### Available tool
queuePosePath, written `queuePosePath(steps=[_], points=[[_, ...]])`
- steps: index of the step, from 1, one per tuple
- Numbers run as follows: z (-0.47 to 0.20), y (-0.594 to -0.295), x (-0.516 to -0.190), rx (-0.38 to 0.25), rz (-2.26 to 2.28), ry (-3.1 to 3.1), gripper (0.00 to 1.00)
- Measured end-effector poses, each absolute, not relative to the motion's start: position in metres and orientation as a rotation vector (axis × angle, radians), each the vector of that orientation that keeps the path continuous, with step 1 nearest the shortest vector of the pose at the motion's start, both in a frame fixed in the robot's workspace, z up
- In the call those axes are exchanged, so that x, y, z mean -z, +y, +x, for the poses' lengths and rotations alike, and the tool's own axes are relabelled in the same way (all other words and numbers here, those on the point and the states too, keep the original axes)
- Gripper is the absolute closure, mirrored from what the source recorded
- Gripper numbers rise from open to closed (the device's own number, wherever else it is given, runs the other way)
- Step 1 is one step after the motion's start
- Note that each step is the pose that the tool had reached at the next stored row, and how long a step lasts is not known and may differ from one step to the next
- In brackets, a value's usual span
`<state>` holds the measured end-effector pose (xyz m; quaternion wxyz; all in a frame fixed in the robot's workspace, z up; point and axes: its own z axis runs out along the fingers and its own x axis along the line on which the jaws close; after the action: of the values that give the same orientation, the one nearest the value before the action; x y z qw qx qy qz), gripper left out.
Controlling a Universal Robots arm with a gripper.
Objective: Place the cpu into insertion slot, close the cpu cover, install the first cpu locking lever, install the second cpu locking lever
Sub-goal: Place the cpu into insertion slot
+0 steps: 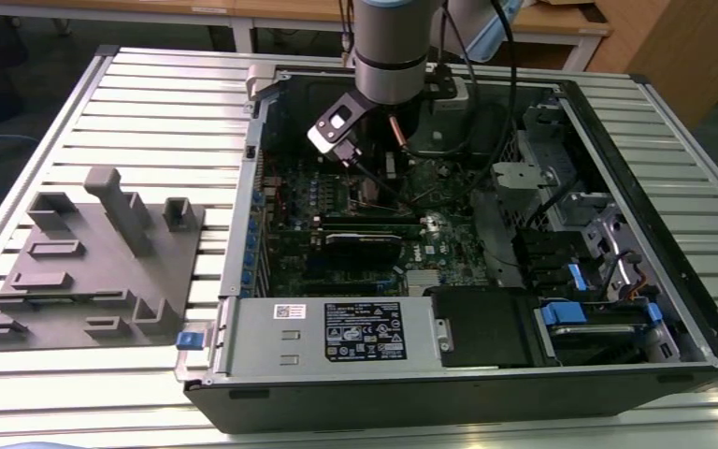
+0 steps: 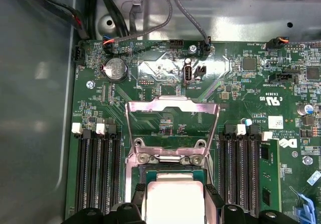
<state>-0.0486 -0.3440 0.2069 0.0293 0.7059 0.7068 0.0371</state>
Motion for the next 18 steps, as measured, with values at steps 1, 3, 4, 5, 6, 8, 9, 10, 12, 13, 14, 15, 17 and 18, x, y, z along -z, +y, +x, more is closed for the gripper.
queuePosePath(steps=[1,3,4,5,6,8,9,10,12,13,14,15,17,18], points=[[-0.0486,-0.3440,-0.2064,-0.115,2.177,2.180,0.46],[-0.0486,-0.3440,-0.2056,-0.114,2.177,2.180,0.46],[-0.0486,-0.3441,-0.2052,-0.114,2.177,2.180,0.46],[-0.0486,-0.3441,-0.2050,-0.114,2.177,2.180,0.46],[-0.0486,-0.3440,-0.2047,-0.114,2.177,2.180,0.46],[-0.0486,-0.3440,-0.2037,-0.114,2.177,2.180,0.46],[-0.0486,-0.3440,-0.2033,-0.114,2.177,2.180,0.46],[-0.0487,-0.3440,-0.2030,-0.114,2.177,2.180,0.46],[-0.0488,-0.3436,-0.2025,-0.114,2.177,2.180,0.46],[-0.0490,-0.3430,-0.2023,-0.114,2.177,2.180,0.46],[-0.0491,-0.3425,-0.2021,-0.114,2.177,2.180,0.46],[-0.0492,-0.3420,-0.2020,-0.114,2.177,2.180,0.46],[-0.0493,-0.3409,-0.2017,-0.114,2.177,2.180,0.46],[-0.0493,-0.3406,-0.2016,-0.114,2.177,2.180,0.46]])
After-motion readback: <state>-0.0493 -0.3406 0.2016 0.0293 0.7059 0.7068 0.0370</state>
